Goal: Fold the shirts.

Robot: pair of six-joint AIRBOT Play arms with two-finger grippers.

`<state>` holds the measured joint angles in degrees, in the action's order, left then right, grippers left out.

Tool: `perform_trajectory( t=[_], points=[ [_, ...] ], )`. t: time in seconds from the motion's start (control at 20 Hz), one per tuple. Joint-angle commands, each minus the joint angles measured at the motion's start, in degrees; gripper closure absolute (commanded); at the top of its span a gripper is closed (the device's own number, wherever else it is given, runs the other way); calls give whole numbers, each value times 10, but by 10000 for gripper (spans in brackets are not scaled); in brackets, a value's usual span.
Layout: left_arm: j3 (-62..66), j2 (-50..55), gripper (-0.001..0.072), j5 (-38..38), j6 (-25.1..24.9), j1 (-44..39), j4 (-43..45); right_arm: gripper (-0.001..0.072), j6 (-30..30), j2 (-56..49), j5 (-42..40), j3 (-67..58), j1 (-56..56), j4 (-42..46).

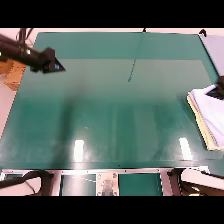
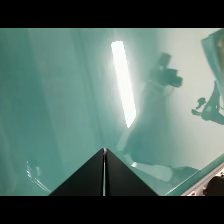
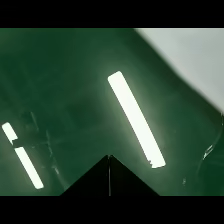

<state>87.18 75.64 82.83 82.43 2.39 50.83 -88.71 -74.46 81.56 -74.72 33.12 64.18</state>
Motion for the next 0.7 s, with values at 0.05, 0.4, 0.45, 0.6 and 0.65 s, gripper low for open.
perform_trajectory(
  t=[0.05,0.4,0.45,0.6,0.65],
  points=[
    [-295,-204,683,-95,0,-29,11,699,48,163,-104,256,-185,-11],
    [-408,-281,681,-77,0,-33,11,698,48,249,-102,365,-302,-23],
    [-408,-281,681,-90,0,-33,12,698,48,249,-87,365,-305,-23],
    [-408,-281,681,-117,0,-33,12,699,48,249,-86,365,-306,-23],
    [-408,-281,681,-117,0,-33,12,699,48,249,-86,365,-306,-23]
  ],
)
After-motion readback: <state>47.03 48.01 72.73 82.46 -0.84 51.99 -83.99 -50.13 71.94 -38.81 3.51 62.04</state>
